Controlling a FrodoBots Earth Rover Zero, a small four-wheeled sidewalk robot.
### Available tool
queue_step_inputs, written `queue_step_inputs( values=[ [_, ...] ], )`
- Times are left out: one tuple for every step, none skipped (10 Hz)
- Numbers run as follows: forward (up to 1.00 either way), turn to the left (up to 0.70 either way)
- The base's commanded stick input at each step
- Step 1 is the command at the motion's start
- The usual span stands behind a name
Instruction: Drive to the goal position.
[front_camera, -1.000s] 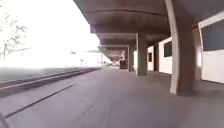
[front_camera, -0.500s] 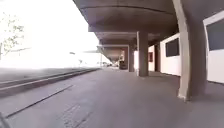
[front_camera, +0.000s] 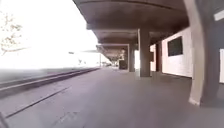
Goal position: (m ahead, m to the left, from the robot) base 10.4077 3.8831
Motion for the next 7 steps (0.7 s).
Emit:
queue_step_inputs(
  values=[
    [0.70, 0.00],
    [0.70, 0.00],
    [0.70, 0.00],
    [0.70, 0.00],
    [0.70, 0.00],
    [0.70, 0.00],
    [0.70, 0.00]
  ],
)
